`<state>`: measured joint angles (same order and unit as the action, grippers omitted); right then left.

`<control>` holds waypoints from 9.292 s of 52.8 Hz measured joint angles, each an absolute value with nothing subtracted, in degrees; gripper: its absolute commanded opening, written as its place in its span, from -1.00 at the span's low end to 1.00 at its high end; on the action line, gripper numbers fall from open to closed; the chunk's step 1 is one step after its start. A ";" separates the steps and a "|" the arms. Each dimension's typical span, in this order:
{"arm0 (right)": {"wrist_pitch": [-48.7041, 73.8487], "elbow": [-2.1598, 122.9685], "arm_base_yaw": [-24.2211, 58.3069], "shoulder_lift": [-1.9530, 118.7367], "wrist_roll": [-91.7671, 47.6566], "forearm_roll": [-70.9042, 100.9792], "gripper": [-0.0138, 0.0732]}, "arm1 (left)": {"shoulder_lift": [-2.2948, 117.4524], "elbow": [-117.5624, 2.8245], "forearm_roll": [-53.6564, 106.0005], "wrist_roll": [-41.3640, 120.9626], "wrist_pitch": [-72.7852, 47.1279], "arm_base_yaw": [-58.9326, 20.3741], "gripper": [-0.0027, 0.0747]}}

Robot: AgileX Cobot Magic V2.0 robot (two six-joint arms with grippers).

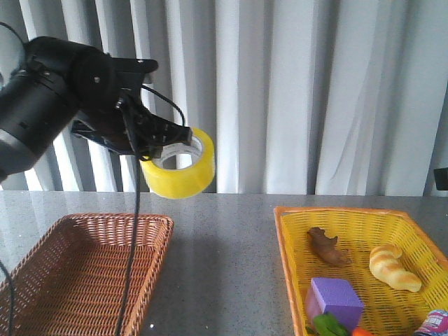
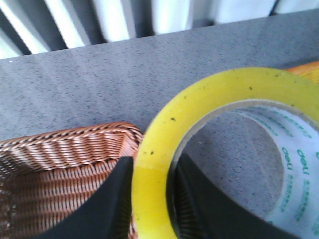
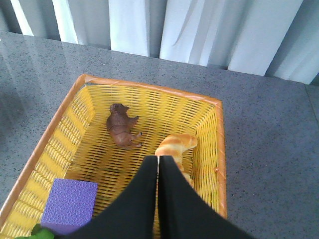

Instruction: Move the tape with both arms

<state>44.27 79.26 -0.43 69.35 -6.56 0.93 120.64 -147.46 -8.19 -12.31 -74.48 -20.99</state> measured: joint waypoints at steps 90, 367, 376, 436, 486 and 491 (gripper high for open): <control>44.27 79.26 -0.43 69.35 -6.56 0.93 -0.69 | 120.59 -112.74 7.66 1.77 -69.97 0.50 -0.87; 44.27 79.19 -0.43 69.35 -6.56 0.93 -0.69 | -0.63 1.50 -0.85 4.04 -8.10 0.27 -0.95; 44.27 79.19 -0.43 69.35 -6.56 0.93 -0.69 | -0.63 1.50 -0.96 4.04 -8.10 0.27 -0.95; 11.57 52.26 -0.43 55.56 -9.42 0.00 -0.69 | -0.63 1.50 -0.96 4.04 -8.10 0.27 -0.95; 7.66 -1.46 -0.43 -0.61 -0.44 0.93 -0.69 | -0.63 1.50 -0.98 4.04 -8.10 0.27 -0.95; 8.07 -1.46 -0.43 -0.66 0.00 0.87 -0.69 | -0.63 1.50 -0.98 4.04 -8.10 0.27 -0.95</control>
<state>8.07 -1.46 -0.43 -0.66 0.00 0.87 -0.63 1.50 -0.98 4.04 -8.10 0.27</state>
